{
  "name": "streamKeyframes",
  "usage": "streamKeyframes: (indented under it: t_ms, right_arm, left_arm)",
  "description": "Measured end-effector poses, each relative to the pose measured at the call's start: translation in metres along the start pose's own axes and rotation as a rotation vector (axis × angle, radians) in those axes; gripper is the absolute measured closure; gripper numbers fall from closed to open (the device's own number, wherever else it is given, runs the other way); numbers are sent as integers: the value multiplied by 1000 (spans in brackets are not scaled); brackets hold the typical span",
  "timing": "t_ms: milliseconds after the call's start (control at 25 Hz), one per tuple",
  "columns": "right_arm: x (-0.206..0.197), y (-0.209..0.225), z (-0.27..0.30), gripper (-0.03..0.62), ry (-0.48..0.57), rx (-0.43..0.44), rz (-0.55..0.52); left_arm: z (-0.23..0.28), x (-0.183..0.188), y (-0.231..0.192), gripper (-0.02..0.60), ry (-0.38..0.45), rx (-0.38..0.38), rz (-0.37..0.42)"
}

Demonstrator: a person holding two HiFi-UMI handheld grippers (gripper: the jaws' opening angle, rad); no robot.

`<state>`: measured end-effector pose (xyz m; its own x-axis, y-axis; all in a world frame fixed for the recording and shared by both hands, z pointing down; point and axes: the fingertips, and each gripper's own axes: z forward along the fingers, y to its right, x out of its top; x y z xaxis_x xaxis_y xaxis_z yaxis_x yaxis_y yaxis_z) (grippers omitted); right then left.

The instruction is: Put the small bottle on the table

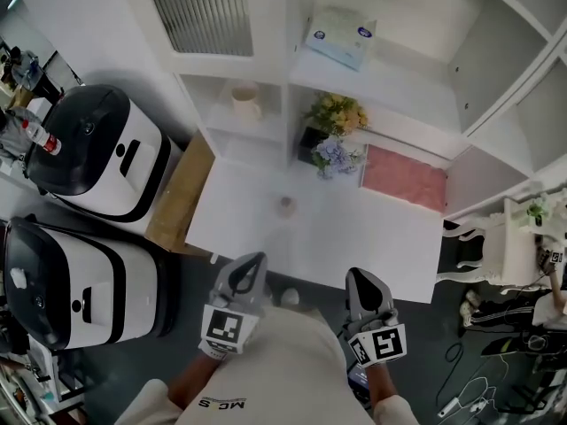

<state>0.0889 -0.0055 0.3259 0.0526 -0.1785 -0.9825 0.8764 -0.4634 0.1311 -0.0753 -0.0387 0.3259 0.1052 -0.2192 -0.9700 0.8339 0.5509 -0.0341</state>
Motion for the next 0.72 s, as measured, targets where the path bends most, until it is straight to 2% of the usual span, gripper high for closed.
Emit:
streamKeyframes:
  t_ms: [360, 720]
  right_arm:
    - [-3, -1, -7, 595, -5, 7, 13]
    - [-7, -6, -7, 595, 4, 23, 16]
  left_arm:
    - [-5, 3, 5, 581, 16, 29, -28]
    - [-8, -4, 5, 581, 15, 42, 17]
